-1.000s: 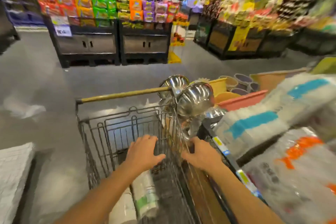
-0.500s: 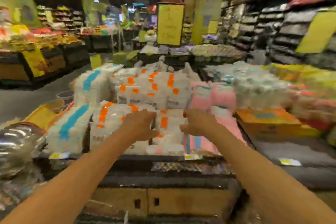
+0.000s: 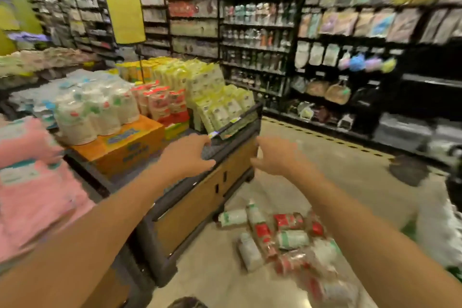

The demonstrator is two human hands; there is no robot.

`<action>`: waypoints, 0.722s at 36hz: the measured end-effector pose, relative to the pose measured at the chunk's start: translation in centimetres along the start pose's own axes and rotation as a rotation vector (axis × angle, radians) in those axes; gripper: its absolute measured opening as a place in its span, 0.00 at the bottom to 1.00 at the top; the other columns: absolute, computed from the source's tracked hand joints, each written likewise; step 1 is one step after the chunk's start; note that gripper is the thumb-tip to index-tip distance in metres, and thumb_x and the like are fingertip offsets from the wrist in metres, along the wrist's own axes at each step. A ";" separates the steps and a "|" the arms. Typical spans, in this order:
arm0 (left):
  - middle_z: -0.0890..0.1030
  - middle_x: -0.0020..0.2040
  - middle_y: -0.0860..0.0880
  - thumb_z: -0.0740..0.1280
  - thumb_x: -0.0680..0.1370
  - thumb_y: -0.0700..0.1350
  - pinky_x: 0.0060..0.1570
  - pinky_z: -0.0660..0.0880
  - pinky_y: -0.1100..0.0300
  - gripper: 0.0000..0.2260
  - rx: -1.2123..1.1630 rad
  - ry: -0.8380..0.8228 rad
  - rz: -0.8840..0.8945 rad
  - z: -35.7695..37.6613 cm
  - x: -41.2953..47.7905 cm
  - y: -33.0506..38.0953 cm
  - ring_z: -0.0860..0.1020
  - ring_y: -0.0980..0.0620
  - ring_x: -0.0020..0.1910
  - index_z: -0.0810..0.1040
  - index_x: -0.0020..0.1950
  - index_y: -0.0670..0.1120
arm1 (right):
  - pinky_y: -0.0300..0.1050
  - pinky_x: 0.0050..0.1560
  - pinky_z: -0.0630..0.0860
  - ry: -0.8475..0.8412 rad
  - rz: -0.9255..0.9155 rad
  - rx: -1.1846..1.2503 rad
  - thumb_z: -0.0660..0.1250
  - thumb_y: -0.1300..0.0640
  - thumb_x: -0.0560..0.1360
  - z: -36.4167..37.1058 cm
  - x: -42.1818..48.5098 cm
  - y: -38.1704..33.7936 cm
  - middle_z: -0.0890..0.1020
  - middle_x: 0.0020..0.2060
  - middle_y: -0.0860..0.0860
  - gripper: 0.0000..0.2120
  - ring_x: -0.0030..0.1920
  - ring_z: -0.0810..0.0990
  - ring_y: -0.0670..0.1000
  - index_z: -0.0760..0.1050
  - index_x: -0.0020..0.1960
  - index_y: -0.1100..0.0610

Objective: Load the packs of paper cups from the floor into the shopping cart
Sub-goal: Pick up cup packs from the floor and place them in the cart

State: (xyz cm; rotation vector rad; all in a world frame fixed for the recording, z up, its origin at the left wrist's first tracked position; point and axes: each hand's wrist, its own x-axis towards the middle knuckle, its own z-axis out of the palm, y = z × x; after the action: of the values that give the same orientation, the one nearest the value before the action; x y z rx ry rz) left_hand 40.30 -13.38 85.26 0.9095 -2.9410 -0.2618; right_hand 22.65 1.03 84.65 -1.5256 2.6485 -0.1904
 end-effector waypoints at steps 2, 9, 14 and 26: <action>0.76 0.67 0.47 0.67 0.79 0.57 0.59 0.77 0.46 0.25 -0.017 -0.039 0.082 1.2 3.3 4.4 0.77 0.44 0.62 0.70 0.73 0.48 | 0.52 0.57 0.78 0.001 0.095 0.020 0.67 0.45 0.79 -0.6 -0.9 5.4 0.80 0.63 0.54 0.22 0.62 0.79 0.58 0.73 0.68 0.54; 0.74 0.70 0.47 0.69 0.78 0.57 0.64 0.74 0.48 0.28 -0.032 -0.094 0.282 5.6 12.8 15.5 0.75 0.46 0.67 0.69 0.75 0.49 | 0.51 0.55 0.77 0.022 0.378 0.054 0.69 0.44 0.79 0.1 -2.9 18.8 0.78 0.66 0.53 0.27 0.63 0.78 0.57 0.69 0.74 0.52; 0.74 0.71 0.48 0.70 0.77 0.57 0.64 0.74 0.49 0.28 -0.074 -0.164 0.346 9.6 18.8 19.8 0.75 0.47 0.67 0.69 0.75 0.49 | 0.51 0.51 0.74 0.000 0.517 0.053 0.68 0.40 0.78 2.3 -1.5 24.4 0.80 0.64 0.52 0.28 0.62 0.79 0.58 0.68 0.74 0.50; 0.75 0.71 0.46 0.70 0.77 0.55 0.65 0.72 0.53 0.29 -0.264 -0.373 0.255 23.9 35.3 15.2 0.74 0.47 0.69 0.70 0.75 0.46 | 0.50 0.50 0.77 -0.115 0.666 0.219 0.65 0.39 0.78 15.1 12.2 30.7 0.83 0.59 0.52 0.25 0.58 0.81 0.56 0.72 0.70 0.52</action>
State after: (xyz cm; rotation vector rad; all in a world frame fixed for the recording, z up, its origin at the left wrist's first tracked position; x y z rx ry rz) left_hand 0.30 -17.49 64.36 0.4892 -3.1936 -0.8645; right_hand -7.76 4.71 65.13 -0.5262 2.7537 -0.3142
